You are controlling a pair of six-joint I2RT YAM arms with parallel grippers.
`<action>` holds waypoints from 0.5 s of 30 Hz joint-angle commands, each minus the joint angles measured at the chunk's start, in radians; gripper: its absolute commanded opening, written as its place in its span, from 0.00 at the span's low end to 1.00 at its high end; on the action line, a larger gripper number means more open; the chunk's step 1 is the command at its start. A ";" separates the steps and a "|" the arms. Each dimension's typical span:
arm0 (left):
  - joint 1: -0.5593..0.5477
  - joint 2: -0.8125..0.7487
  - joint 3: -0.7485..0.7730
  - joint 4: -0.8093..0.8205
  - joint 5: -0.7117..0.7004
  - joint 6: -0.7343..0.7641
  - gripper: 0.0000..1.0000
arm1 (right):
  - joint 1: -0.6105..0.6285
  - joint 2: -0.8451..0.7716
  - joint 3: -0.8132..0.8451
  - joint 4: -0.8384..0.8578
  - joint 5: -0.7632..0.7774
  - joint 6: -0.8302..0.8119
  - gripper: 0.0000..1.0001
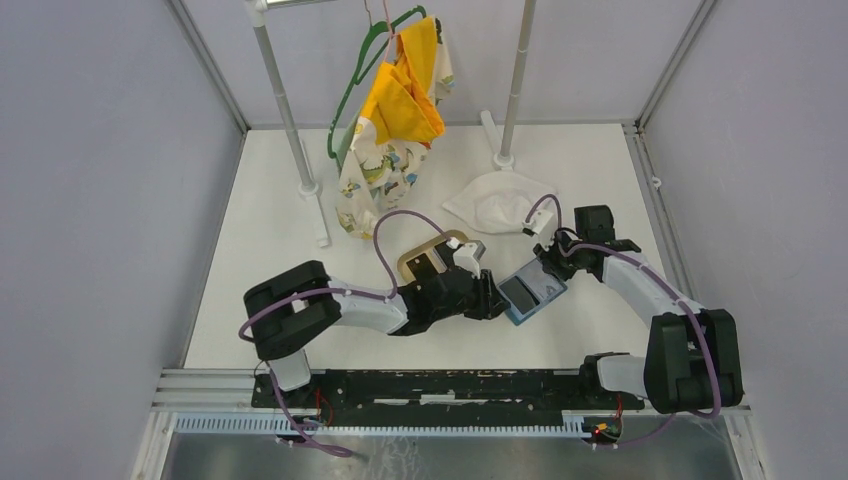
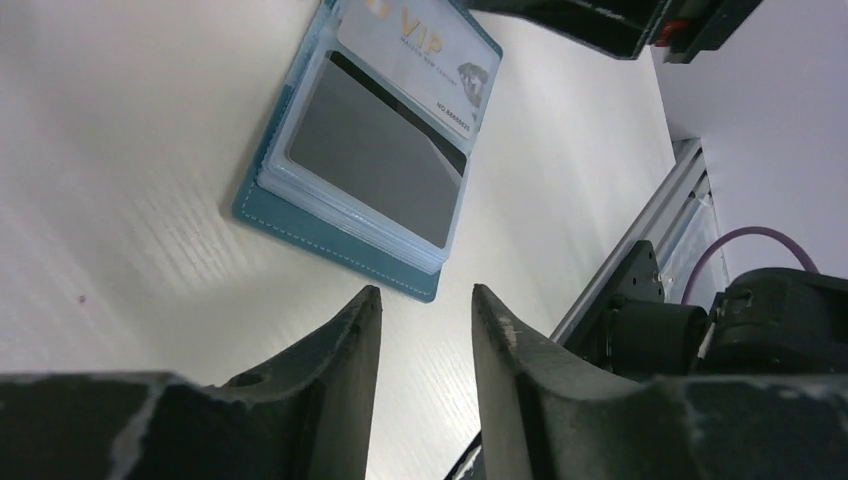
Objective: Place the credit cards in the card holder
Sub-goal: Open the card holder at the center of the board.
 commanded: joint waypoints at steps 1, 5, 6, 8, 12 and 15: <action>-0.001 0.073 0.063 0.053 0.035 -0.135 0.43 | -0.003 -0.008 -0.012 0.070 0.155 0.048 0.25; -0.002 0.110 0.087 0.019 0.020 -0.145 0.42 | -0.004 0.029 -0.007 0.056 0.173 0.043 0.21; -0.001 0.115 0.096 0.001 0.017 -0.144 0.42 | -0.004 0.037 -0.005 0.051 0.175 0.043 0.20; 0.000 0.124 0.108 -0.020 0.015 -0.140 0.42 | -0.003 0.053 -0.003 0.044 0.183 0.039 0.19; 0.000 0.135 0.117 -0.029 0.011 -0.139 0.45 | -0.003 0.079 0.000 0.031 0.194 0.034 0.19; 0.000 0.144 0.132 -0.039 0.017 -0.136 0.48 | -0.002 0.089 0.002 0.022 0.191 0.030 0.18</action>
